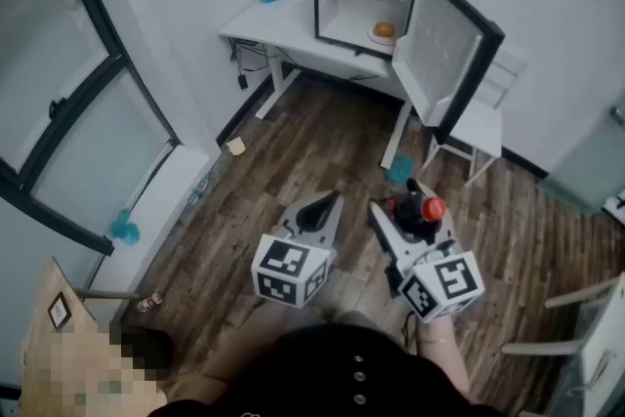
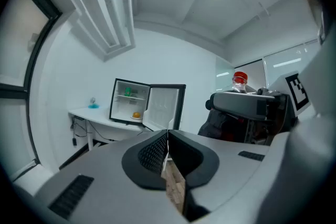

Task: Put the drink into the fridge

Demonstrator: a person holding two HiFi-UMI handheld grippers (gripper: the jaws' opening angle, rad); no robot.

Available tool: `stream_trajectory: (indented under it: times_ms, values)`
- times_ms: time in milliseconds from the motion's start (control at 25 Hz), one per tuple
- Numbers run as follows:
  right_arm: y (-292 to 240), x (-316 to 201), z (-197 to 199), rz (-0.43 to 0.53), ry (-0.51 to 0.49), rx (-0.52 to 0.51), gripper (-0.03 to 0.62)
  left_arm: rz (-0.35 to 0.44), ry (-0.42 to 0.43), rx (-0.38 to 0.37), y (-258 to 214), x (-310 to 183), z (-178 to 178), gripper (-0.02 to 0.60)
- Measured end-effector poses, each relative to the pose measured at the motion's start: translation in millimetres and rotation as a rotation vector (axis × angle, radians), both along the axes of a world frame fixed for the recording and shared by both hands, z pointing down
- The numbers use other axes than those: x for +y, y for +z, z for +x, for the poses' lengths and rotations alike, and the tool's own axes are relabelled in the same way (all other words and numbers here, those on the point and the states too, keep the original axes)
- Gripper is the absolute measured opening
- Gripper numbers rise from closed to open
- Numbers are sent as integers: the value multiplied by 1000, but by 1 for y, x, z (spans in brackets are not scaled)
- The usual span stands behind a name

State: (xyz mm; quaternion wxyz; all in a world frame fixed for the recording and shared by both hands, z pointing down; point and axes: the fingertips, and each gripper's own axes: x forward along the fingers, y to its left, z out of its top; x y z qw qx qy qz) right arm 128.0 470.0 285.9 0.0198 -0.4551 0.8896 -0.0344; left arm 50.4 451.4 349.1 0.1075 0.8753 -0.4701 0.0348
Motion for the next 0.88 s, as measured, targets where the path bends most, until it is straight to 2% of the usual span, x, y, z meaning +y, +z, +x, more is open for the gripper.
stream_trajectory:
  times_ms: [480,760,880]
  values:
    - [5,-8,-20,-17,13,3,314,0,26,-6,3,-5,-13,8]
    - [4,-6,-39,21,14,28,316,-9,59,-1,9,-9,-25,8]
    - [7,-13,-43,9,13,11,316,19,65,5,5,-14,-30,8]
